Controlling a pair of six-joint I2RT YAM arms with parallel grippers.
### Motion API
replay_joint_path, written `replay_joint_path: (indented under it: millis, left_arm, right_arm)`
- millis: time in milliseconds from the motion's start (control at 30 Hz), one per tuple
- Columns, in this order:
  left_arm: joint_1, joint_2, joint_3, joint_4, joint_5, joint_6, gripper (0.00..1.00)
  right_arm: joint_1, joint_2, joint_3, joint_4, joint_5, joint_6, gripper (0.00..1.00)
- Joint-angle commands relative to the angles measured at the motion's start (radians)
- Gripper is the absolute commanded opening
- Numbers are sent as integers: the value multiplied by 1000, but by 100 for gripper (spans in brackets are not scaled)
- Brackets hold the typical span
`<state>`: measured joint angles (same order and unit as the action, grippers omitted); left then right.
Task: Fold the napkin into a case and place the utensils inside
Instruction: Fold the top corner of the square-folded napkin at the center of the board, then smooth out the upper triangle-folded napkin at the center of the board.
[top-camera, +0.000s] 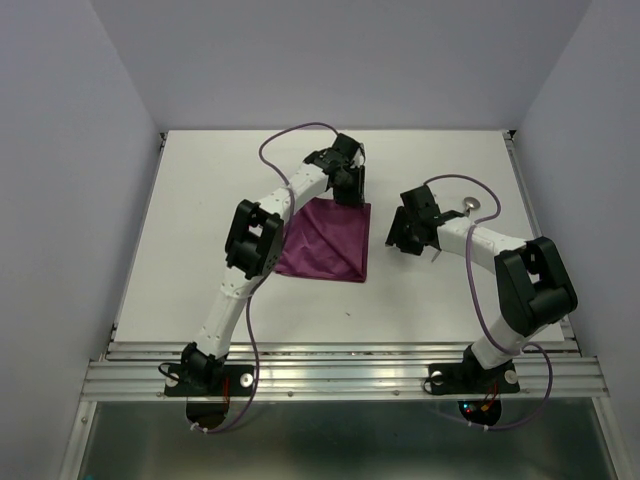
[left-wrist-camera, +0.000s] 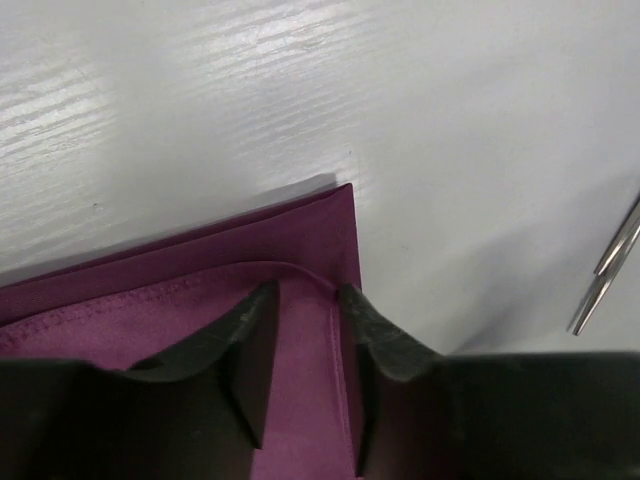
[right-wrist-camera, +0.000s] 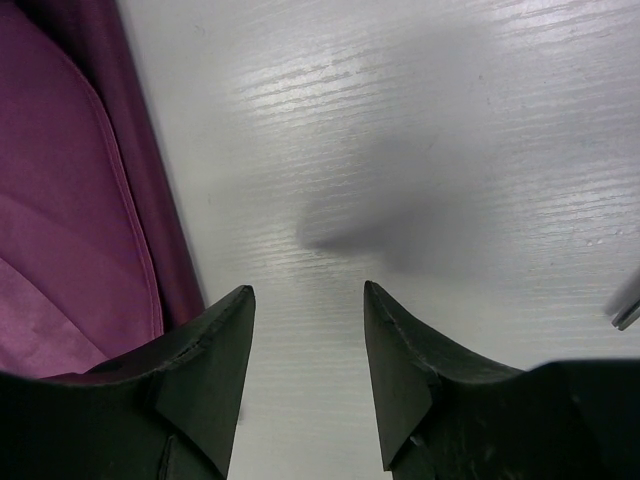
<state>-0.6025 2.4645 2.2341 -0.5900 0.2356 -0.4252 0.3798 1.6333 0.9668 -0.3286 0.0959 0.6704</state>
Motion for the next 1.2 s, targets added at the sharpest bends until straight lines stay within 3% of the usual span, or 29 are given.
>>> replay_joint_path:
  millis: [0, 33, 267, 467, 567, 700, 733, 933, 1167]
  left_arm:
    - [-5, -24, 59, -19, 7, -6, 48]
    - [-5, -32, 59, -19, 2, -6, 52]
    - [-2, -148, 32, -19, -93, 2, 53]
    - [30, -263, -112, -4, -139, 14, 52]
    - [55, -318, -227, 27, -151, 29, 40]
    - [107, -340, -336, 71, -128, 42, 12]
    - [121, -335, -352, 81, -122, 43, 0]
    - [196, -309, -415, 122, -111, 65, 0]
    - [230, -224, -340, 114, -107, 77, 0]
  right_arm:
    - [-5, -23, -4, 16, -7, 9, 54]
    - [-5, -27, -4, 16, -12, 9, 54]
    - [-5, -85, -10, 13, -71, 0, 55]
    - [111, -96, 38, -13, -87, 14, 54]
    - [174, -78, 47, -6, -122, 27, 48]
    - [226, -30, 59, 16, -165, 28, 33]
    - [240, -23, 64, 20, -186, 26, 28]
    - [251, 52, 92, 37, -251, 9, 18]
    - [251, 105, 89, 20, -144, 20, 17]
